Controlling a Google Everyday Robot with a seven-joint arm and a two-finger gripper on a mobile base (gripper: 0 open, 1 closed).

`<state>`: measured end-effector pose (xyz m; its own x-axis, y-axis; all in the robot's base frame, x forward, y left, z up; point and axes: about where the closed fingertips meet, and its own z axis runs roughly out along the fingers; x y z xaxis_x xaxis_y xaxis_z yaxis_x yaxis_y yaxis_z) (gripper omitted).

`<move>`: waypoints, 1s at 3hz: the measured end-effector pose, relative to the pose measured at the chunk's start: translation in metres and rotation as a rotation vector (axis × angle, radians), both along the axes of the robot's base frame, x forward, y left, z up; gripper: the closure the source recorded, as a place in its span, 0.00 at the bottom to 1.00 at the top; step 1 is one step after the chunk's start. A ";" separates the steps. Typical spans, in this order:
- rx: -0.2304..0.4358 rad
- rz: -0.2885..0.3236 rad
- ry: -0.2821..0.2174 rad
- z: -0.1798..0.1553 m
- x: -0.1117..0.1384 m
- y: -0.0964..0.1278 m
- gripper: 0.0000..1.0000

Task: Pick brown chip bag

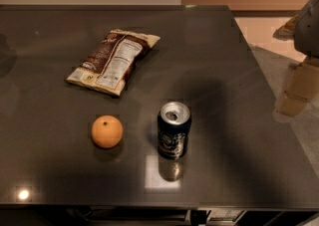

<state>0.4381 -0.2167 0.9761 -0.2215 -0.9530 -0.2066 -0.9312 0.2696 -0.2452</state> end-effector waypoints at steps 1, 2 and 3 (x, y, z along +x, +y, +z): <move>-0.003 0.002 -0.010 0.002 0.003 0.002 0.00; 0.002 0.024 -0.026 0.001 0.018 0.010 0.00; 0.001 0.060 -0.041 0.000 0.042 0.022 0.00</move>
Offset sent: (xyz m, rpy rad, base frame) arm 0.0388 0.0205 -0.0050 0.0077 -0.0280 0.0539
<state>0.4800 -0.1949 0.9765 -0.1558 -0.9641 -0.2152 -0.9350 0.2142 -0.2828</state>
